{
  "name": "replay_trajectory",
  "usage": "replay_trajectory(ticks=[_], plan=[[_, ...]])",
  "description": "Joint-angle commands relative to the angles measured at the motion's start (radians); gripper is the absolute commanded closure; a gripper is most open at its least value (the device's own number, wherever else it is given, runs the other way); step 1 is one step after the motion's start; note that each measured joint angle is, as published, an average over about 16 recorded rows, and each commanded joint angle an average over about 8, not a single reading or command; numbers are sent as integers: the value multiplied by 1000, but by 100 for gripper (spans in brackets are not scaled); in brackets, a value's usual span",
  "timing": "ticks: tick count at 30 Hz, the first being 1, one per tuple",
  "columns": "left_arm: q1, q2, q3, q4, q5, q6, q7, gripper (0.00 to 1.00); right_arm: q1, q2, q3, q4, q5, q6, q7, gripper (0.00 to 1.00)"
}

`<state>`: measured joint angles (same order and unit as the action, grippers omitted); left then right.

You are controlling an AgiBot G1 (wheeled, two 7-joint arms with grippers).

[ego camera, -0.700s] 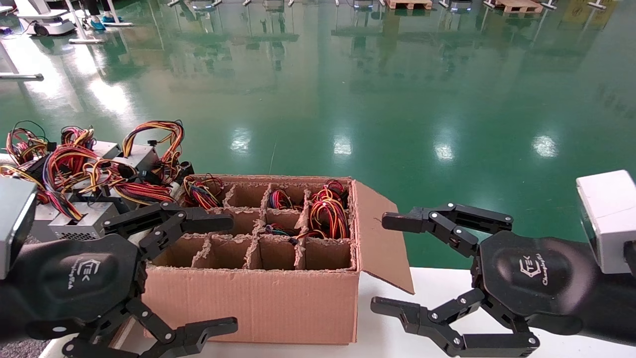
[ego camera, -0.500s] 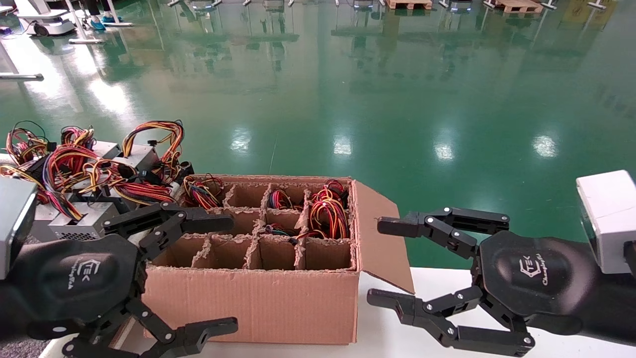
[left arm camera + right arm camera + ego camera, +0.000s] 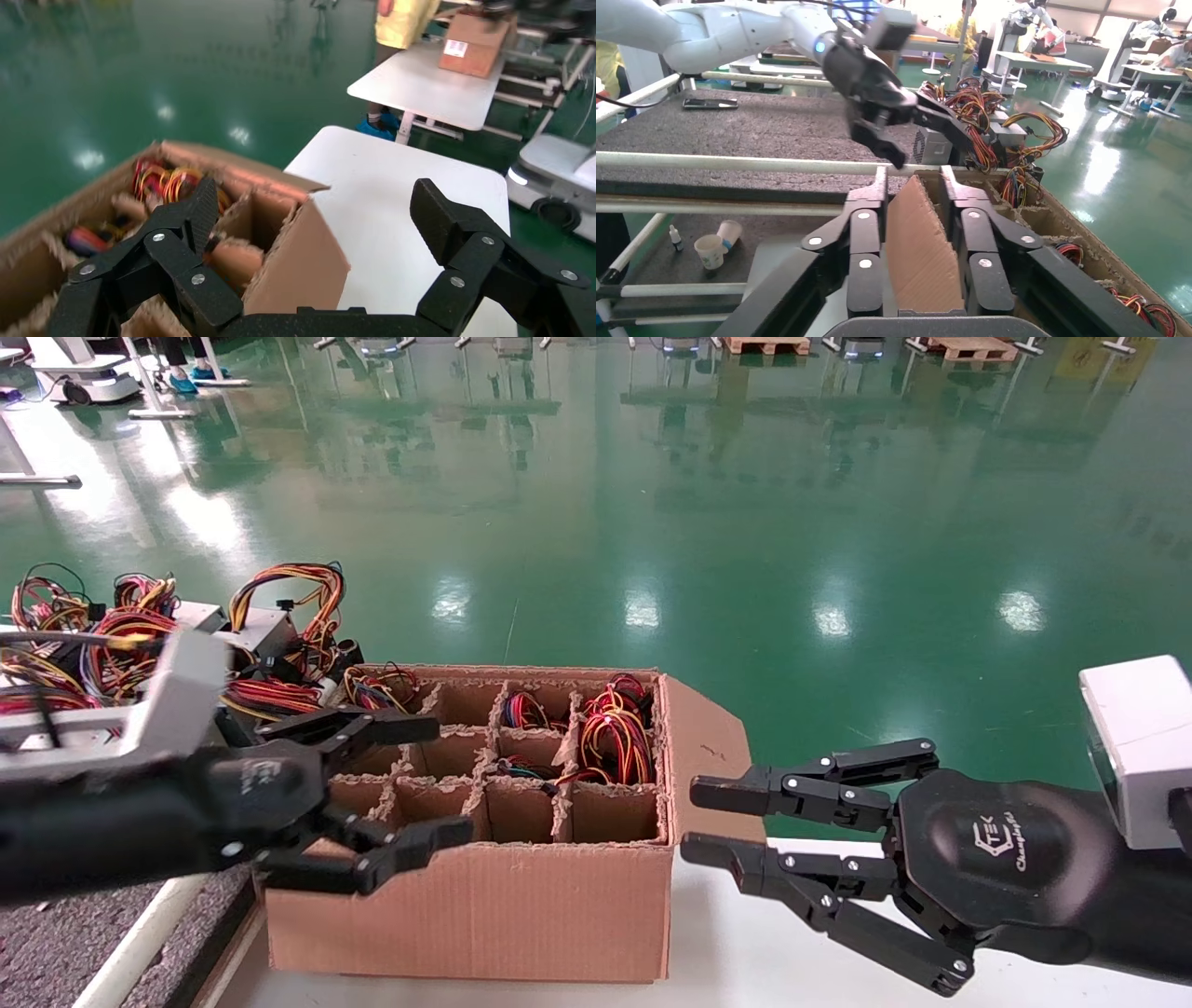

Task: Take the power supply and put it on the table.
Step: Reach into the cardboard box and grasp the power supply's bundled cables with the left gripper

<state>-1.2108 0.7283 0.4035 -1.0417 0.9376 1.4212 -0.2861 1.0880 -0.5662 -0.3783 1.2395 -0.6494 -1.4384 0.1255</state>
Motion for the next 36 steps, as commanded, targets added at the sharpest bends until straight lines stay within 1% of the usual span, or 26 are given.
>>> replay_trajectory(ticks=[1, 4, 6, 11, 18, 19, 23, 26, 27, 32, 36], plan=[[-33, 23, 23, 51, 25, 4, -33, 0, 0, 0, 0, 0, 0, 0, 0, 100], [-89, 72, 56, 133, 70, 23, -21, 0, 0, 0, 0, 0, 0, 0, 0, 100], [-126, 107, 76, 186, 105, 33, 12, 0, 0, 0, 0, 0, 0, 0, 0, 100], [-217, 196, 114, 321, 192, 39, 155, 0, 0, 0, 0, 0, 0, 0, 0, 100], [-315, 321, 139, 538, 253, 11, 347, 0, 0, 0, 0, 0, 0, 0, 0, 100], [-325, 337, 142, 565, 262, 3, 378, 0, 0, 0, 0, 0, 0, 0, 0, 94], [-362, 400, 149, 668, 289, -50, 497, 0, 0, 0, 0, 0, 0, 0, 0, 44], [-383, 440, 151, 739, 302, -110, 566, 0, 0, 0, 0, 0, 0, 0, 0, 6], [-390, 454, 151, 762, 306, -134, 584, 0, 0, 0, 0, 0, 0, 0, 0, 0], [-415, 512, 155, 848, 327, -250, 654, 0, 0, 0, 0, 0, 0, 0, 0, 0], [-427, 549, 154, 897, 329, -300, 682, 0, 0, 0, 0, 0, 0, 0, 0, 0]])
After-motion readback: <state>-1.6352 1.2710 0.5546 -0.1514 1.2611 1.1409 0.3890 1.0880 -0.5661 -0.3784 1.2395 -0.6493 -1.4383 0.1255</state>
